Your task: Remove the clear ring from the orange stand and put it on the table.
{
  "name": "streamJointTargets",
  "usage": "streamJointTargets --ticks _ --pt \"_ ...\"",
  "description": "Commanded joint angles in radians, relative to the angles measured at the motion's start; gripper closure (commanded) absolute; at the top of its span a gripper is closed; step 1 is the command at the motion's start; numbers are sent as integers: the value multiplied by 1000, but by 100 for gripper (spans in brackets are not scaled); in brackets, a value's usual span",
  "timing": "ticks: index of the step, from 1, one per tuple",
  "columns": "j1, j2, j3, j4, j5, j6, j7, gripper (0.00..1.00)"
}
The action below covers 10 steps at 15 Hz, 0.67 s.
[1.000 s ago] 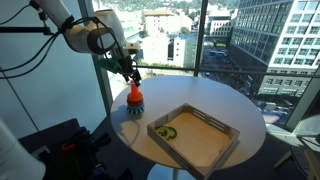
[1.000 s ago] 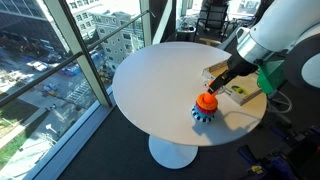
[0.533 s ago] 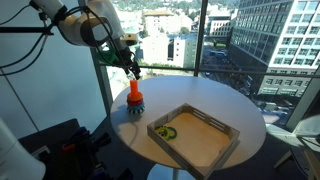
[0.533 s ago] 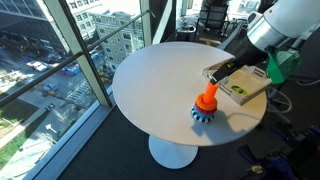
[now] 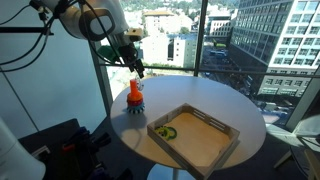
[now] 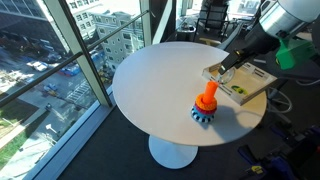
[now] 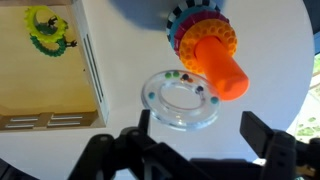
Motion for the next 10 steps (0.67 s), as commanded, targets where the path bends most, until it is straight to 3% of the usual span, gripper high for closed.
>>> streamJointTargets --ticks 1,10 --pt "-30 -11 -30 9 29 -43 -39 33" --pt "-48 15 -69 17 76 -82 -90 33"
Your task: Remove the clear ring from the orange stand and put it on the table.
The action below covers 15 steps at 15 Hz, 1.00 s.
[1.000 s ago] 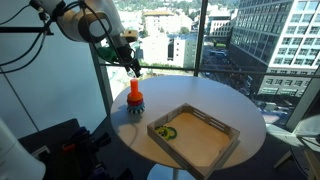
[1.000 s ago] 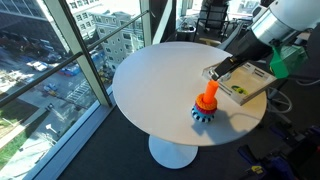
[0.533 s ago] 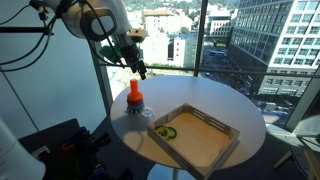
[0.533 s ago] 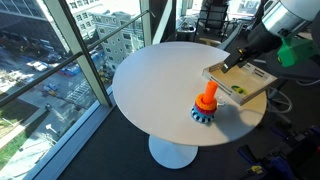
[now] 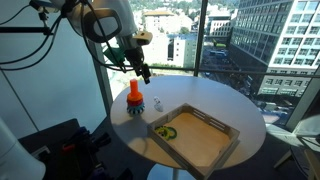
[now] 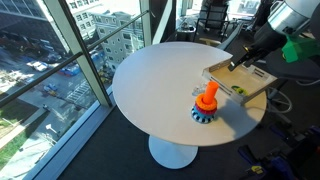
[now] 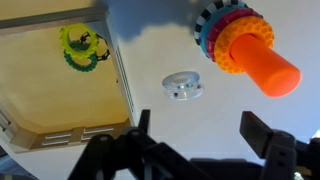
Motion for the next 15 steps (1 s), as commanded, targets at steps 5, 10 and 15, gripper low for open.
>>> streamJointTargets --ticks 5,10,15 --pt "11 25 -8 18 85 -99 -119 33" --pt "14 20 -9 26 115 -193 -182 7" --pt "13 -4 -2 46 109 -329 -205 0"
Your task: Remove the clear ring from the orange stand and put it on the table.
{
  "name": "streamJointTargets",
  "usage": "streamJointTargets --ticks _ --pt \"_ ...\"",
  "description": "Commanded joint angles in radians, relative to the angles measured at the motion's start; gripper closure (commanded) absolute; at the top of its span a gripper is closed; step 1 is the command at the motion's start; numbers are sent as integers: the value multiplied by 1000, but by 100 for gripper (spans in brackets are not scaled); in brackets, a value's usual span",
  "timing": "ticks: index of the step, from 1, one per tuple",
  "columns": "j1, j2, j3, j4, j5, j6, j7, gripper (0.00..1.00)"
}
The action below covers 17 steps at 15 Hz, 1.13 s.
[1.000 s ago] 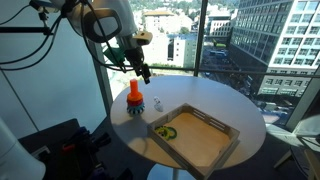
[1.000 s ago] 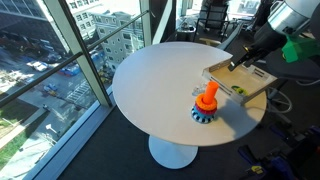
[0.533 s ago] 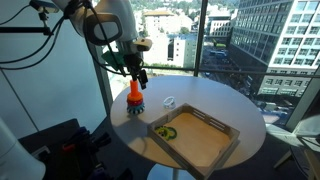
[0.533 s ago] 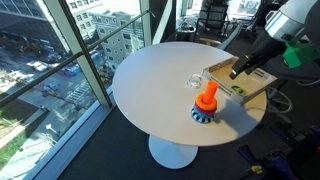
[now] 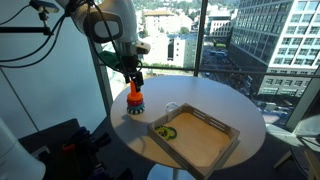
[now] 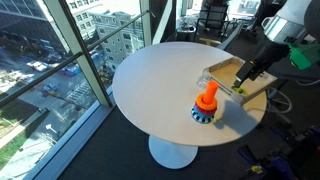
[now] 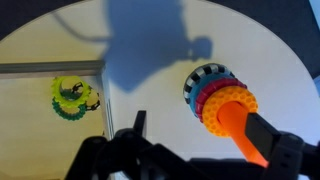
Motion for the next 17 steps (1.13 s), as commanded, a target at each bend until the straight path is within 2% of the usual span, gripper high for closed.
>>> streamJointTargets --ticks 1,8,12,13,17 --pt "4 -25 -1 32 18 -121 -40 0" --pt "3 -18 16 87 -9 -260 -14 0" --pt "2 -15 25 103 -21 -282 0 0" --pt "2 -11 22 80 -2 -246 -9 0" --pt "2 -9 23 78 -2 -247 -9 0"
